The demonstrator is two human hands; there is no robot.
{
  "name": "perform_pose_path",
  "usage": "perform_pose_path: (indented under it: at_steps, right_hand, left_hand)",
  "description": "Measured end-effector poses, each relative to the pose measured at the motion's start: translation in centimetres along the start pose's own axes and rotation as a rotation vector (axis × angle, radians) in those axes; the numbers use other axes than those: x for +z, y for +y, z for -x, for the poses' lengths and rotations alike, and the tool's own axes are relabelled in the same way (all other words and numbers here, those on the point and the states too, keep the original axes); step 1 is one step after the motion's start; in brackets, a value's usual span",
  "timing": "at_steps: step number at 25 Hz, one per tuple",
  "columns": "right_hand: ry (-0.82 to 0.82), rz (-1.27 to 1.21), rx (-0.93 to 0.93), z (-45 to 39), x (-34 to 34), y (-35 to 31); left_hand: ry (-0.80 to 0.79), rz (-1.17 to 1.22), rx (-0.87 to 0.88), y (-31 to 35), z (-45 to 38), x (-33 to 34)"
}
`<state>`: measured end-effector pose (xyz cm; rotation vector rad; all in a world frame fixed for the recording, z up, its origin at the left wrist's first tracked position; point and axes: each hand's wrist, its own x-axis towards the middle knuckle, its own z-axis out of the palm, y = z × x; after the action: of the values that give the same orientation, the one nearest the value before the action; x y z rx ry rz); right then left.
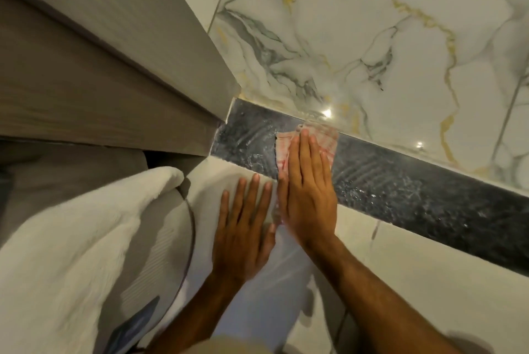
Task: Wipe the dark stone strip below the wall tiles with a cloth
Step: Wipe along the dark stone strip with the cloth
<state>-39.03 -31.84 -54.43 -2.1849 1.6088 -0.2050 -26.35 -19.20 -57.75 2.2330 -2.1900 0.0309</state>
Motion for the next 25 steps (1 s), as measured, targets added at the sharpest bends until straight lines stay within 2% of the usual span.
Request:
perform_pose_path:
  at_steps: [4,11,14,16,17,20,22,23,25]
  right_hand:
    - [-0.101,0.083,-0.002,-0.2,-0.1,-0.5]
    - [-0.068,0.124,0.017,-4.5,0.7,-2.3]
    - [-0.16,0.116,-0.213,-6.6,2.2,-5.0]
    - [-0.203,0.156,-0.389,-4.6,2.0,-4.0]
    - [-0.198,0.167,-0.404,-3.1,1.5,-2.7]
    - [-0.103,0.148,-0.161,-1.1,0.0,0.3]
    - [-0.028,0.163,-0.011,-3.9,0.4,-1.3]
    - [-0.031,0.169,-0.005,-5.5,0.7,-2.8]
    - [-0.121,0.191,-0.17,-7.0,1.9,-4.9]
  left_hand:
    - [-0.007,0.091,-0.02,-0.3,0.4,0.7]
    - [-0.026,0.094,-0.196,-0.6,0.9,1.7]
    - [-0.007,0.144,-0.38,-0.2,0.5,1.3]
    - [-0.009,0.167,-0.42,0.1,0.6,0.7]
    - [-0.017,0.167,-0.413,0.1,0.5,0.5]
    - [-0.048,0.158,-0.406,0.2,0.2,0.1]
    - [-0.048,0.155,-0.41,0.2,0.2,0.3]
    - [-0.041,0.161,-0.413,0.2,0.2,0.4]
    - [-0.014,0.157,-0.431,0.1,0.4,0.6]
